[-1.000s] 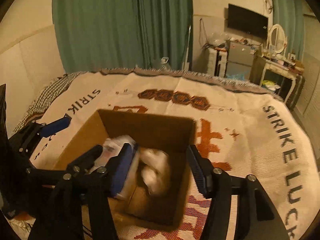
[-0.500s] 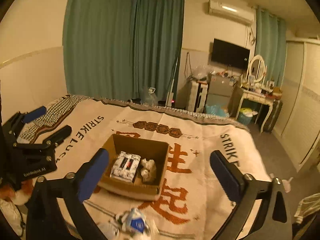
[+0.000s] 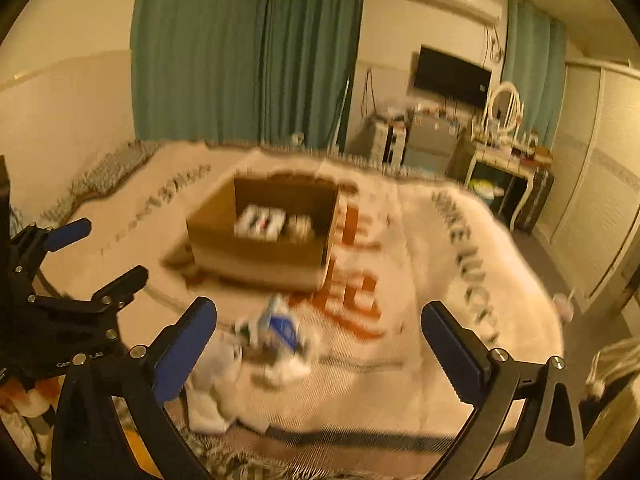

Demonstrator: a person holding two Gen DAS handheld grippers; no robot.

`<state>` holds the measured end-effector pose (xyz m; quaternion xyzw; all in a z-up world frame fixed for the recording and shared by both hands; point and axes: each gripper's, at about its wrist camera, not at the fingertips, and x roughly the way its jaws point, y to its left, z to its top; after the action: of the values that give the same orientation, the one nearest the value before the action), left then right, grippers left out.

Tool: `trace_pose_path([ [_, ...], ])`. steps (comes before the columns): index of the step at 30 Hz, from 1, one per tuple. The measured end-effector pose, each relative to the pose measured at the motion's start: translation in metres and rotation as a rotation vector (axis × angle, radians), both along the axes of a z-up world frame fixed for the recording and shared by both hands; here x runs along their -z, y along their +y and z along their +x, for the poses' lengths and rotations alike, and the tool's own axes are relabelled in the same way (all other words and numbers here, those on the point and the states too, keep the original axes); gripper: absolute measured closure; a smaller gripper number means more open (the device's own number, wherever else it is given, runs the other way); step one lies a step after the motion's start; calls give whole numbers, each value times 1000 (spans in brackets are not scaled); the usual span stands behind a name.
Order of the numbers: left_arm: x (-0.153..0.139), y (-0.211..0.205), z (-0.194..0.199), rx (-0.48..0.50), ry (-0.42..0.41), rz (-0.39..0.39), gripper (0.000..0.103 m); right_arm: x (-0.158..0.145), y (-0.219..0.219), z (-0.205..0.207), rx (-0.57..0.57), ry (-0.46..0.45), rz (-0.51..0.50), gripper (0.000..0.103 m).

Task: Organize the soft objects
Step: 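Grasp the white sock with the left tool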

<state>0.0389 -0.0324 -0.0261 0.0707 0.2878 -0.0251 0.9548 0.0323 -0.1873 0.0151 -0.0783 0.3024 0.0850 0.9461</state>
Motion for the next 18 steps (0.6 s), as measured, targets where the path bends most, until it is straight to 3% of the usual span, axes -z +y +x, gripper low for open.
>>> trace_pose_path([
  [5,44,-13,-3,38,83,10,8,79,-5,8,28,122,48,0],
  [9,72,-16,-2,71,173,-15,9,116,-8,12,39,176,66,0],
  [16,112,-24,4,131,293,-29,10,131,-4,16,42,208,72,0],
  [18,116,-27,9,163,297,-51,17,133,-1,17,39,217,69,0],
])
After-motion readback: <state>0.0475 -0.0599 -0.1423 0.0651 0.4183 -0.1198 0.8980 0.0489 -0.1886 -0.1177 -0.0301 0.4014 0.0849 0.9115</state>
